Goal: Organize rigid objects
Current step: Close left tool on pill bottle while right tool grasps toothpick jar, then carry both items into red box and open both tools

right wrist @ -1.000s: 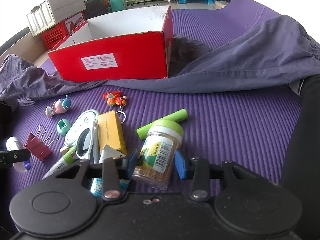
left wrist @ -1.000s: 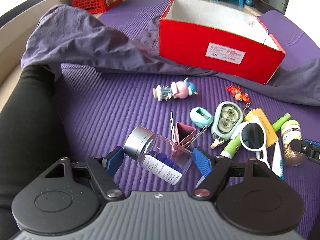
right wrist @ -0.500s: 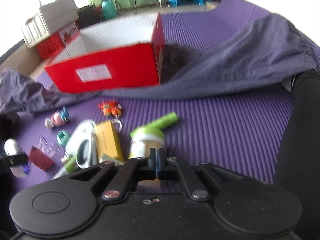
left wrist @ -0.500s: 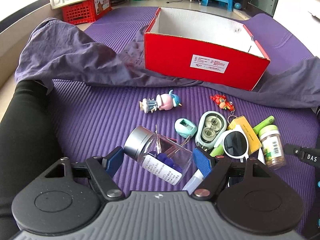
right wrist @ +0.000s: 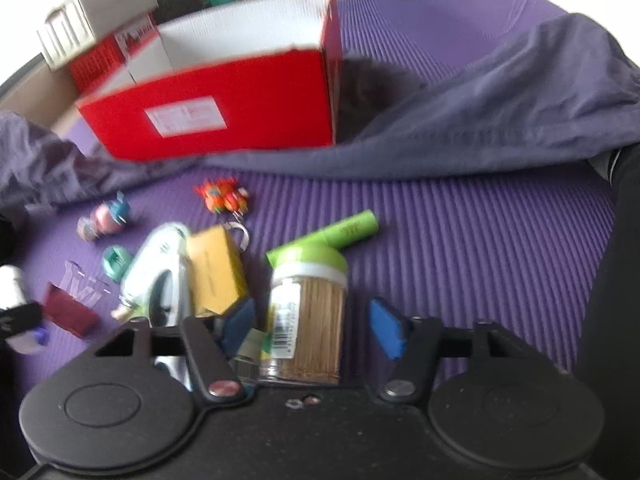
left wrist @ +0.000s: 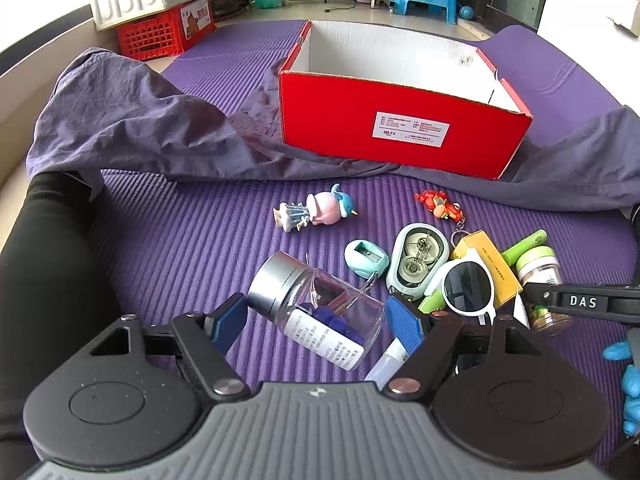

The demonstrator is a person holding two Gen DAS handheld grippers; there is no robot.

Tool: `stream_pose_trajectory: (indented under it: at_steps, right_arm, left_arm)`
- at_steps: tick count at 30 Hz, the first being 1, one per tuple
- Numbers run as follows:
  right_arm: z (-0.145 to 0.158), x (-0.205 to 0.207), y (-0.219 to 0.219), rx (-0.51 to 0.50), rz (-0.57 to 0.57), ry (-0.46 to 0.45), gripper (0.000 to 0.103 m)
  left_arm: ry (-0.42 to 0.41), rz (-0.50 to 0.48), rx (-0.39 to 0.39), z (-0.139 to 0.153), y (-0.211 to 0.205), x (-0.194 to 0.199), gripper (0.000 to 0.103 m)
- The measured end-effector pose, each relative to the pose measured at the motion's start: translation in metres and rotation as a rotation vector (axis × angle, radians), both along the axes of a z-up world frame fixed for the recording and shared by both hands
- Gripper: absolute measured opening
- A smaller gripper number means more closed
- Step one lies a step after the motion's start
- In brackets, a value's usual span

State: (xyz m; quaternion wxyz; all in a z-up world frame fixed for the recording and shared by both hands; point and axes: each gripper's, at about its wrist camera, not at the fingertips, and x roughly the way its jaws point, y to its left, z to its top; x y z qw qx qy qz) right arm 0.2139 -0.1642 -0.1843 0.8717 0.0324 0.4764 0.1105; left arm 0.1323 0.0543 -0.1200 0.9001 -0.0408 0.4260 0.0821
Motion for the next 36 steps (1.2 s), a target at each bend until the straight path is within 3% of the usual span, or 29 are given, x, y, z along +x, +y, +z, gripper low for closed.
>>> stream_pose_trajectory:
  at_steps: [4, 11, 18, 27, 36]
  right_arm:
    - [0.003, -0.003, 0.001, 0.022, 0.013, -0.001, 0.043]
    - [0.020, -0.007, -0.002, 0.021, -0.004, -0.017, 0.043]
    - [0.067, 0.002, -0.003, 0.035, 0.053, -0.075, 0.043]
    - [0.127, 0.048, 0.012, 0.054, 0.110, -0.185, 0.043]
    - [0.147, 0.108, 0.045, 0.033, 0.127, -0.238, 0.043]
  left_arm:
    - [-0.005, -0.001, -0.001, 0.000, 0.000, 0.000, 0.077]
    - [-0.025, -0.032, 0.005, 0.010, -0.005, 0.001, 0.077]
    - [-0.047, -0.068, -0.034, 0.035, -0.006, 0.017, 0.077]
    - [-0.123, -0.108, -0.055, 0.086, 0.003, 0.077, 0.077]
    - [-0.133, -0.158, 0.024, 0.109, 0.004, 0.163, 0.077]
